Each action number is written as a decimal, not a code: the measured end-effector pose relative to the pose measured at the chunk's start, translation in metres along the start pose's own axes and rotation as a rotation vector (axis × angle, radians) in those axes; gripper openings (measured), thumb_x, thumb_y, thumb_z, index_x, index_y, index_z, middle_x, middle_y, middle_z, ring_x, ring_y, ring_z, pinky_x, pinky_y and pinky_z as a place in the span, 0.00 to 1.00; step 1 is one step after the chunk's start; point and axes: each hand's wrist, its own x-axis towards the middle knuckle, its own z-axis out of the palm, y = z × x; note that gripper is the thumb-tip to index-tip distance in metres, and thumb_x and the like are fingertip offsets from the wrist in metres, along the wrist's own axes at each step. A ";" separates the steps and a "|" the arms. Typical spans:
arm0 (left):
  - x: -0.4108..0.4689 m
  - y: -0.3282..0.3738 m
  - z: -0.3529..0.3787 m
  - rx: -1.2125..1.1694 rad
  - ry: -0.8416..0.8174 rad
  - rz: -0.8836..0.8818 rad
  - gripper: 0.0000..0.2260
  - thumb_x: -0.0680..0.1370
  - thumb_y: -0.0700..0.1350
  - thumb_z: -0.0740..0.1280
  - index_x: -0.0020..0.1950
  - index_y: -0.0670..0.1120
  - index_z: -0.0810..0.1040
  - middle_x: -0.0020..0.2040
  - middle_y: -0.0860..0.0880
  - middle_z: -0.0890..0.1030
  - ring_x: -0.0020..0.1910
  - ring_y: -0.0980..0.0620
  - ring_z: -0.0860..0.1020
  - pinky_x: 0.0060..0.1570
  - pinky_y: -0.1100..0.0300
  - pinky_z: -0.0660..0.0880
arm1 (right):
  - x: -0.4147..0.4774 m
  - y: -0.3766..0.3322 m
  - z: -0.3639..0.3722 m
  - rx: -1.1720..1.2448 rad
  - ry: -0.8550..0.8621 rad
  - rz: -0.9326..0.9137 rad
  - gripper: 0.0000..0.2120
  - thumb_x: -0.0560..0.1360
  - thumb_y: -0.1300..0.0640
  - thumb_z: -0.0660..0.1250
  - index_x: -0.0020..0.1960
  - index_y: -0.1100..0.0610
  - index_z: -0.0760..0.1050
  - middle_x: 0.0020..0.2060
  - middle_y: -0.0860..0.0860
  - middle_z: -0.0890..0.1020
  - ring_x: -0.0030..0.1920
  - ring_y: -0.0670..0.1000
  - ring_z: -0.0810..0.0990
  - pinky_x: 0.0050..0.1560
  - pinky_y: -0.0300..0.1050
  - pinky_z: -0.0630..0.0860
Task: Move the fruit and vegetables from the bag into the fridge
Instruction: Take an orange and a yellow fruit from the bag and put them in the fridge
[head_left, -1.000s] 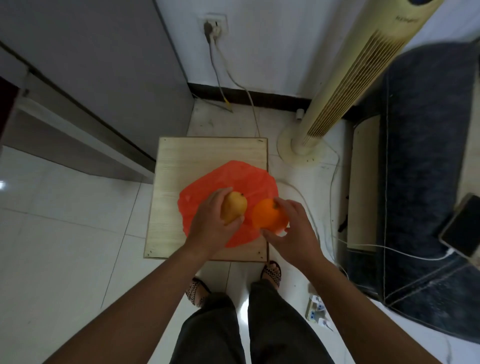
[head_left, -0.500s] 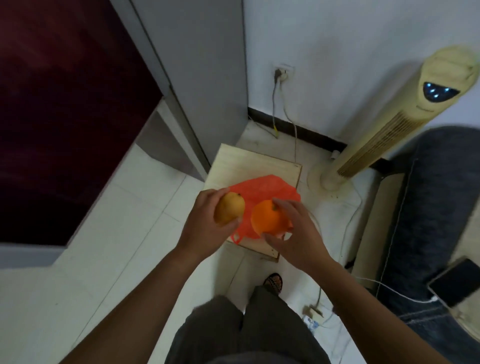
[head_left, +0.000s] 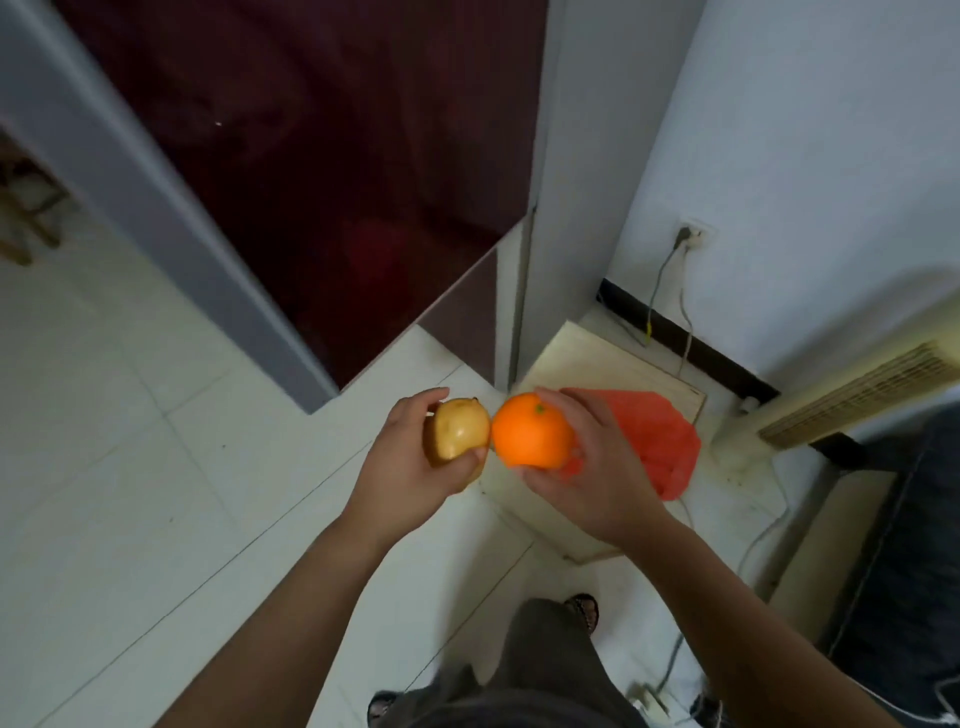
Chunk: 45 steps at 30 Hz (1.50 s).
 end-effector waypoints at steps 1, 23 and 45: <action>-0.012 -0.011 -0.018 -0.005 0.022 -0.016 0.28 0.69 0.51 0.74 0.66 0.55 0.66 0.60 0.57 0.69 0.54 0.59 0.70 0.46 0.72 0.67 | -0.003 -0.016 0.015 0.006 -0.017 -0.025 0.35 0.66 0.48 0.74 0.68 0.40 0.60 0.67 0.45 0.63 0.61 0.45 0.66 0.51 0.31 0.68; -0.165 -0.219 -0.317 0.008 0.560 -0.284 0.25 0.70 0.50 0.73 0.65 0.54 0.69 0.57 0.58 0.69 0.51 0.71 0.68 0.46 0.74 0.66 | 0.047 -0.280 0.321 0.070 -0.479 -0.479 0.35 0.63 0.48 0.76 0.66 0.43 0.65 0.64 0.42 0.65 0.61 0.47 0.70 0.53 0.47 0.78; 0.138 -0.320 -0.510 -0.027 0.461 -0.191 0.25 0.69 0.47 0.74 0.63 0.58 0.70 0.59 0.57 0.71 0.54 0.62 0.71 0.52 0.66 0.72 | 0.356 -0.365 0.415 0.069 -0.304 -0.366 0.33 0.61 0.42 0.70 0.65 0.40 0.64 0.63 0.43 0.65 0.61 0.46 0.70 0.56 0.47 0.75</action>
